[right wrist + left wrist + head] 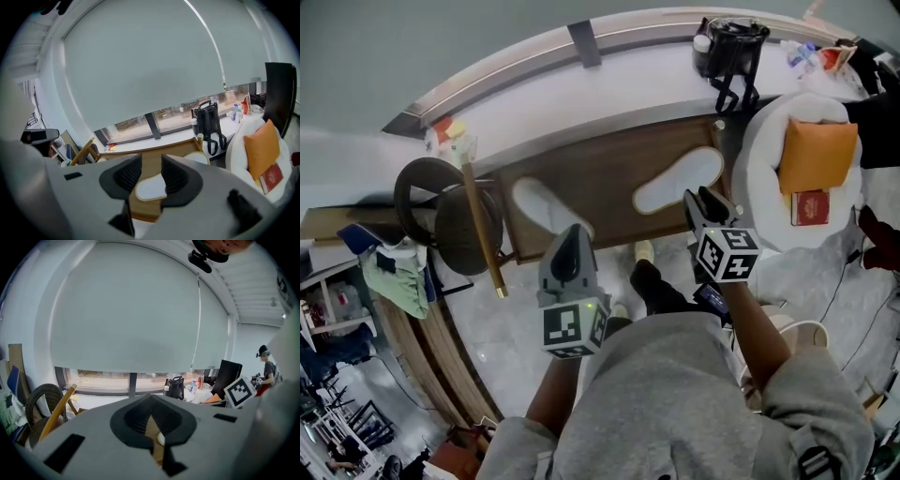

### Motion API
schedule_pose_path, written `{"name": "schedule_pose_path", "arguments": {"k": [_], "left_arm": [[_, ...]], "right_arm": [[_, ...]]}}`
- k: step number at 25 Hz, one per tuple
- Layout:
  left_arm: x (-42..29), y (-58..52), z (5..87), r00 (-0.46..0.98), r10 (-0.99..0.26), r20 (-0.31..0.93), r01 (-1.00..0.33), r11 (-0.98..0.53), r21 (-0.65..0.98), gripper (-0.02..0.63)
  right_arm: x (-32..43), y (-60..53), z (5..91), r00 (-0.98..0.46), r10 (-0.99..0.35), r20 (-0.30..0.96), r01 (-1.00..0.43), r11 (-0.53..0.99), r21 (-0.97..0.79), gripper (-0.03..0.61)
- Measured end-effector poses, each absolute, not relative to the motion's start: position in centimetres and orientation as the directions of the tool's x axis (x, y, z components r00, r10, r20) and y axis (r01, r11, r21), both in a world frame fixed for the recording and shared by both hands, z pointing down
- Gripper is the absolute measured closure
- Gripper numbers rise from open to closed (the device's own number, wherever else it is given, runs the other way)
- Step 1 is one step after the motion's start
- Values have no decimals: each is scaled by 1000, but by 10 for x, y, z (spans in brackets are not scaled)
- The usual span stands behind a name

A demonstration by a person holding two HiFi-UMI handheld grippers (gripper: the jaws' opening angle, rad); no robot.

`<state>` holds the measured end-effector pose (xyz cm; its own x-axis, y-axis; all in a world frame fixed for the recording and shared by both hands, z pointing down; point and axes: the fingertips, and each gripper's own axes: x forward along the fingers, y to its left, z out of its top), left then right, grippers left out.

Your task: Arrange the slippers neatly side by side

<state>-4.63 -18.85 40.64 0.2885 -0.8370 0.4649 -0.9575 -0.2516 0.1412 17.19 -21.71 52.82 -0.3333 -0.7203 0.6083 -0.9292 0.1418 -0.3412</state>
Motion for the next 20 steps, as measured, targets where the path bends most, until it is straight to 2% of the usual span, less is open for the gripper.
{"name": "schedule_pose_path", "arguments": {"k": [14,20], "left_arm": [[-35,-205,438,246,-801,546,-969,-214,121,600],[-37,-202,437,224,-799,559,-974,-198,108,600]], "right_arm": [[190,-229,638,-285,-577,766,-920,-61,-388,449],[187,-236,664,-259,-550,794,-926,-92,-365,449]]}}
